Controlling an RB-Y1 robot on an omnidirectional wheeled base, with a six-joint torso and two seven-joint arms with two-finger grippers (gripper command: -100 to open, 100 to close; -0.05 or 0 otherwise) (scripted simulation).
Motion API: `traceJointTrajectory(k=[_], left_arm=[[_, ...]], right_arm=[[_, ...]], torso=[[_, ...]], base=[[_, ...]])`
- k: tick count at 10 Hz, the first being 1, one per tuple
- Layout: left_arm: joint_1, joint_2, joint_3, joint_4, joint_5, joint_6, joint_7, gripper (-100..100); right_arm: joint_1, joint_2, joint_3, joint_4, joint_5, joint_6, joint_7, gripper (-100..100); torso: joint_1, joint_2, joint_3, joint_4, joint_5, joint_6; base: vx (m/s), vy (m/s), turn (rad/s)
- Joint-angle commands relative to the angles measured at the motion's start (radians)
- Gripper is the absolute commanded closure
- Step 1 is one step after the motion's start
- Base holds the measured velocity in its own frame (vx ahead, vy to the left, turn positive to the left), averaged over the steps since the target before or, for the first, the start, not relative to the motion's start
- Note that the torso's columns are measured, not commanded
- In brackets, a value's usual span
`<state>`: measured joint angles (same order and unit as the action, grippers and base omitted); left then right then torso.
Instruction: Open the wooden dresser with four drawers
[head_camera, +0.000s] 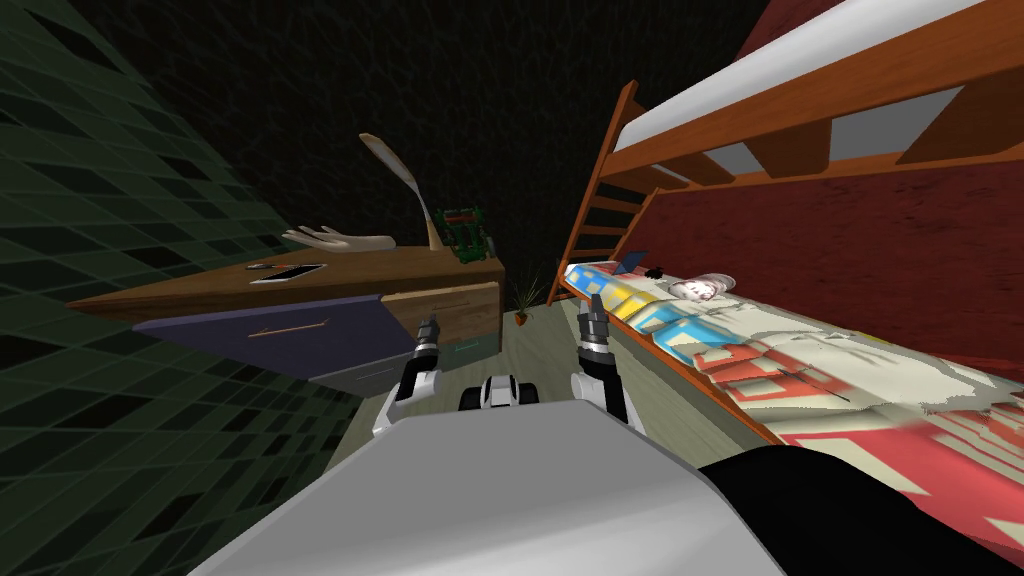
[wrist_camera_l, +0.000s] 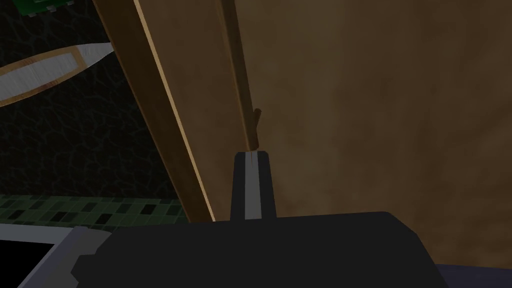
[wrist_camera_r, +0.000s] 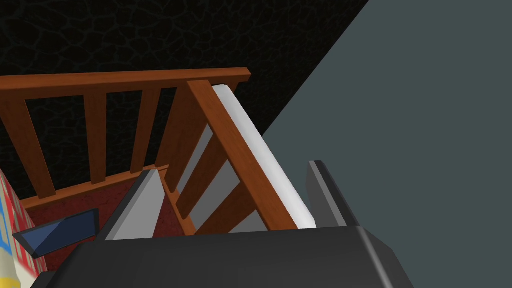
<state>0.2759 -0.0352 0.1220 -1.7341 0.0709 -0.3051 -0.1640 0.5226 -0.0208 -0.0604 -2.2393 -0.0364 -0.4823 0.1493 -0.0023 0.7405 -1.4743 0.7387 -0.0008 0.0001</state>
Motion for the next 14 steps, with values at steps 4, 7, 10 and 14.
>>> traceJointTrajectory(k=[4, 7, 10, 14], left_arm=[[0.005, 0.101, -0.003, -0.005, 0.000, 0.011, 0.000, -100], [0.004, 0.161, -0.002, -0.002, 0.000, 0.014, 0.001, -100], [-0.003, 0.197, 0.002, -0.010, 0.004, 0.046, 0.002, -100], [-0.002, 0.099, 0.005, -0.028, 0.005, 0.053, 0.001, -100]], right_arm=[[0.001, 0.000, 0.000, 0.000, 0.000, 0.000, 0.000, 0], [0.001, 0.000, 0.000, 0.000, 0.000, 0.000, 0.000, 0], [0.000, 0.000, 0.000, 0.000, 0.000, 0.000, 0.000, 0], [0.001, 0.000, 0.000, 0.000, 0.000, 0.000, 0.000, 0]], torso=[[0.004, -0.008, -0.005, -0.002, 0.001, 0.000], [0.002, -0.002, -0.001, 0.000, 0.001, 0.000], [0.002, -0.003, -0.002, -0.001, 0.001, 0.000], [0.001, 0.000, 0.000, 0.000, 0.001, 0.000]], base=[[-0.021, -0.007, 0.000], [0.014, 0.005, 0.000], [0.030, 0.007, 0.000], [0.053, 0.021, 0.000]])
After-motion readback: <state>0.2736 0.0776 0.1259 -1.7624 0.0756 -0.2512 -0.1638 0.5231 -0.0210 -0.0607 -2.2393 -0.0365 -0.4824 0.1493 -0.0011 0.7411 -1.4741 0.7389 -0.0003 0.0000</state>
